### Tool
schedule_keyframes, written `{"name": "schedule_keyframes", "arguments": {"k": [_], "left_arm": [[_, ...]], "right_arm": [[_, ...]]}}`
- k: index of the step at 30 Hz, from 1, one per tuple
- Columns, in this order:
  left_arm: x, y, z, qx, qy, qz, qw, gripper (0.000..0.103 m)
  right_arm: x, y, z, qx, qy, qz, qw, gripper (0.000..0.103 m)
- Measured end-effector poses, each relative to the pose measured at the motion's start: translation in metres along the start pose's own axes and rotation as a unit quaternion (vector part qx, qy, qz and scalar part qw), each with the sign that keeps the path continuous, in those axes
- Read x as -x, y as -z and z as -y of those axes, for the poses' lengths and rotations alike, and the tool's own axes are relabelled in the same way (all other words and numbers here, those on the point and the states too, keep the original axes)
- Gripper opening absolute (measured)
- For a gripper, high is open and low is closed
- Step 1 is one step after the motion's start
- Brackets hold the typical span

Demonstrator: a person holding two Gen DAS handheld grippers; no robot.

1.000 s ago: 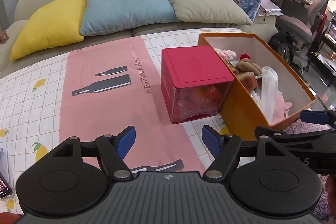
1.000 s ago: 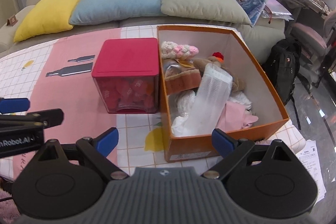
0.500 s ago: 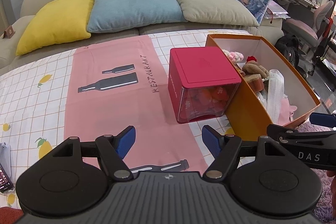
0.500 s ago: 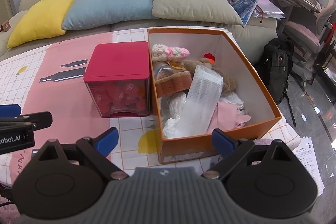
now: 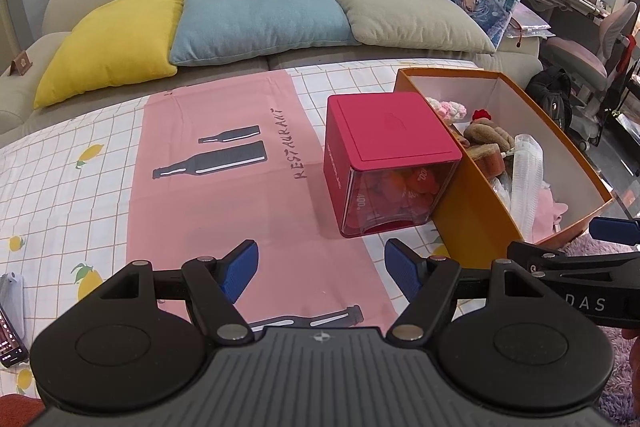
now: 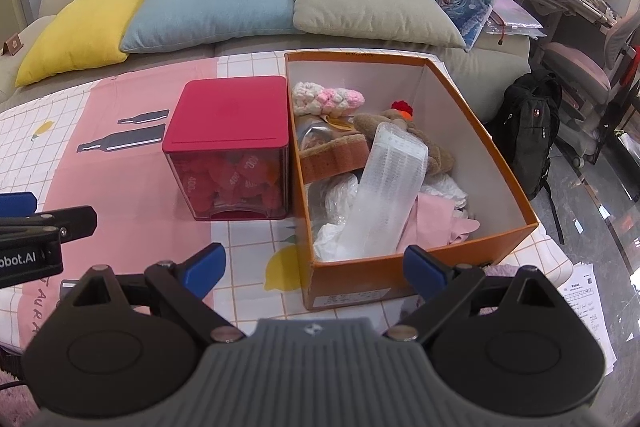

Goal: Organize soft objects

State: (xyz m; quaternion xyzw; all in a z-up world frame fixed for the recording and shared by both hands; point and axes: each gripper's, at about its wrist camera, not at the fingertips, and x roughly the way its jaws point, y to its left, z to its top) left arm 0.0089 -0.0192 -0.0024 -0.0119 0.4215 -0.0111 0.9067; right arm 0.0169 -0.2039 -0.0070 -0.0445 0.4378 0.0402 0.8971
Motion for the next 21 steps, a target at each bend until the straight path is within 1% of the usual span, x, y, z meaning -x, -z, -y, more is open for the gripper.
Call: {"name": "schedule_keyframes", "arguments": {"k": [21], "left_arm": [[0.001, -0.0002, -0.0007, 0.001, 0.001, -0.001, 1.0, 0.085]], "right_arm": [[0.0025, 0.0005, -0.0029, 0.009, -0.002, 0.005, 1.0, 0.094]]}}
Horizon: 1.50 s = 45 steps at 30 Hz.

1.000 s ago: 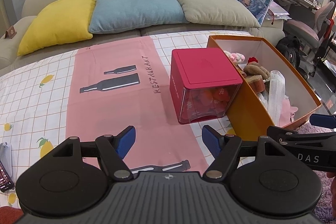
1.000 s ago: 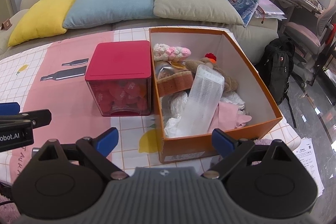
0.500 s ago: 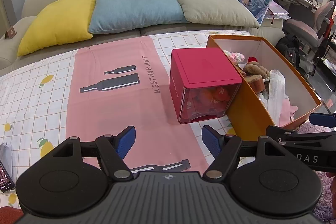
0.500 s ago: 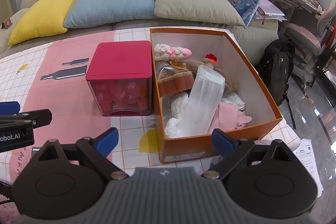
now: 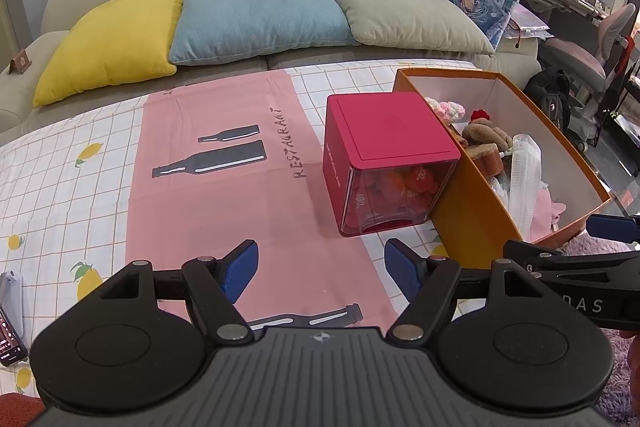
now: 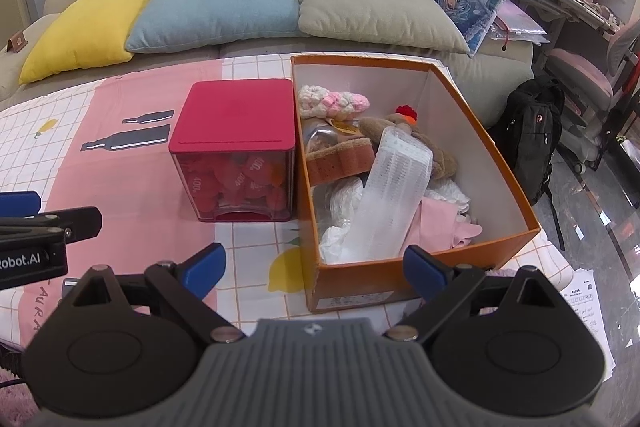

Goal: Organize soft objects

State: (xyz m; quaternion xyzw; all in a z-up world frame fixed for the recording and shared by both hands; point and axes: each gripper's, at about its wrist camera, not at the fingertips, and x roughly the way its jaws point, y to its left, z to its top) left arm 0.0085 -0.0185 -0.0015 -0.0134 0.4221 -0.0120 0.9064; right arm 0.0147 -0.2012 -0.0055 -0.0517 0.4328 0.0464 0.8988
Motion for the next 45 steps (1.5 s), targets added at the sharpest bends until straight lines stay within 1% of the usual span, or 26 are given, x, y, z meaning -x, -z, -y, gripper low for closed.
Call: {"name": "schedule_keyframes", "arguments": {"k": [45], "left_arm": [[0.008, 0.0023, 0.0034, -0.002, 0.02, 0.009, 0.9997, 0.084]], "right_arm": [[0.0016, 0.0013, -0.0014, 0.011, -0.006, 0.0, 1.0, 0.094]]}}
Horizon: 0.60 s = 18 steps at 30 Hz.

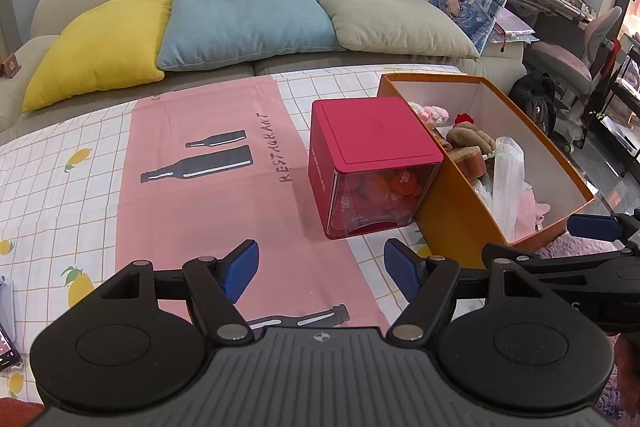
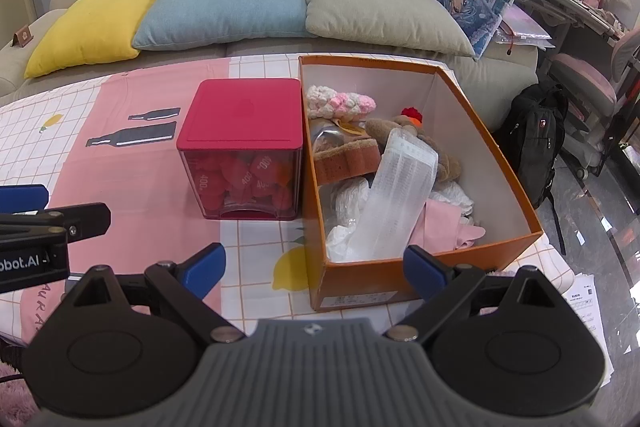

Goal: Organize soft objects

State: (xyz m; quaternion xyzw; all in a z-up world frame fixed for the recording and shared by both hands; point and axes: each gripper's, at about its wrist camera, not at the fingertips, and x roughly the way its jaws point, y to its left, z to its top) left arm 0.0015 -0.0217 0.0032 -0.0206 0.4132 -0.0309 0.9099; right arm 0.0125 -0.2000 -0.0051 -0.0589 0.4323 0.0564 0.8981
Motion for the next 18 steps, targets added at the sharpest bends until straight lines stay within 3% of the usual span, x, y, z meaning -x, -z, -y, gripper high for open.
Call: {"name": "schedule_keyframes", "arguments": {"k": [18], "left_arm": [[0.0009, -0.0004, -0.0002, -0.001, -0.004, 0.003, 1.0, 0.083]], "right_arm": [[-0.0003, -0.0002, 0.0009, 0.007, -0.006, -0.002, 1.0, 0.094]]}}
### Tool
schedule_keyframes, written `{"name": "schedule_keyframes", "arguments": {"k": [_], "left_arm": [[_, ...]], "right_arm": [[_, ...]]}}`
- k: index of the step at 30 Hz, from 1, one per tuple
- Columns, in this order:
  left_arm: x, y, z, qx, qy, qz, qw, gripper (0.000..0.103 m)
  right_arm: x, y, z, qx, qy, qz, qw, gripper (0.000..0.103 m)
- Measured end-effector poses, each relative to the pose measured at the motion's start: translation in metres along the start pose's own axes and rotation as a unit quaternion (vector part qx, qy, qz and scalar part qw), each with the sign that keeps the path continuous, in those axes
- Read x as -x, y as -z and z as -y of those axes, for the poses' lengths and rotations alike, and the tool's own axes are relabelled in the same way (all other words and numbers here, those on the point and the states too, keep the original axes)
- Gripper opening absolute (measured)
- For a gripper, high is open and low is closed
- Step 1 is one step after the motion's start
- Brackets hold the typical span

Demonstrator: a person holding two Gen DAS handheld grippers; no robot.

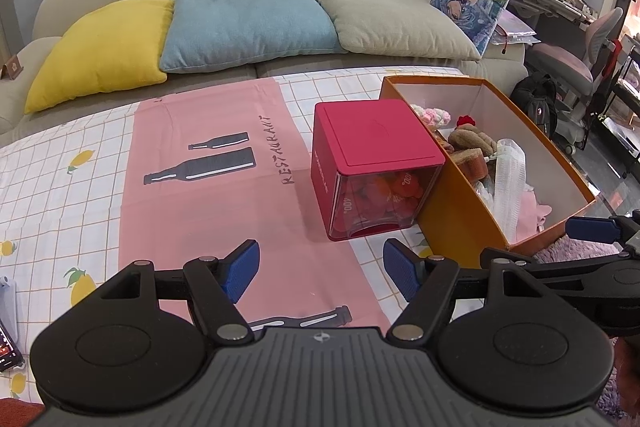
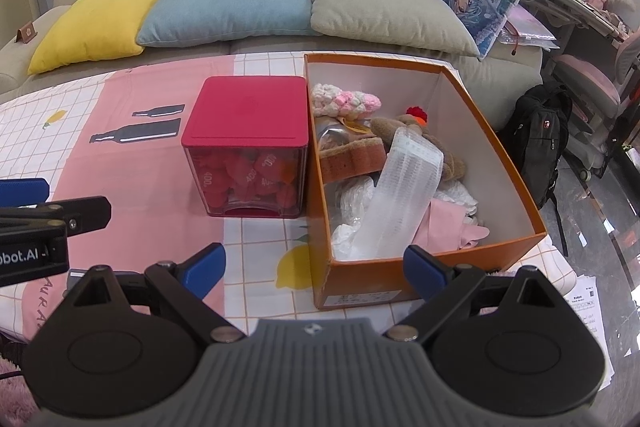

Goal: Organize soft objects

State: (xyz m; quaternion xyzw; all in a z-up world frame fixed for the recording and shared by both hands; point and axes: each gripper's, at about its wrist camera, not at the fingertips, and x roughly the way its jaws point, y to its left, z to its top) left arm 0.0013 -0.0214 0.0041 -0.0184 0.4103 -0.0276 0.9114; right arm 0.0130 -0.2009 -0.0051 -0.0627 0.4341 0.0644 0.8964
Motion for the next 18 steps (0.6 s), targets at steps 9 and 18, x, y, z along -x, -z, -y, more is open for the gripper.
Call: {"name": "schedule_keyframes", "arguments": {"k": [9, 18], "left_arm": [[-0.0004, -0.0003, -0.0009, -0.004, -0.003, 0.0, 1.0, 0.083], [0.0007, -0.0005, -0.0041, -0.001, 0.002, 0.003, 1.0, 0.084]], "right_arm": [[-0.0007, 0.0002, 0.0006, 0.004, -0.003, -0.001, 1.0, 0.094], [-0.003, 0.0005, 0.0022, 0.009, -0.007, -0.005, 1.0, 0.094]]}}
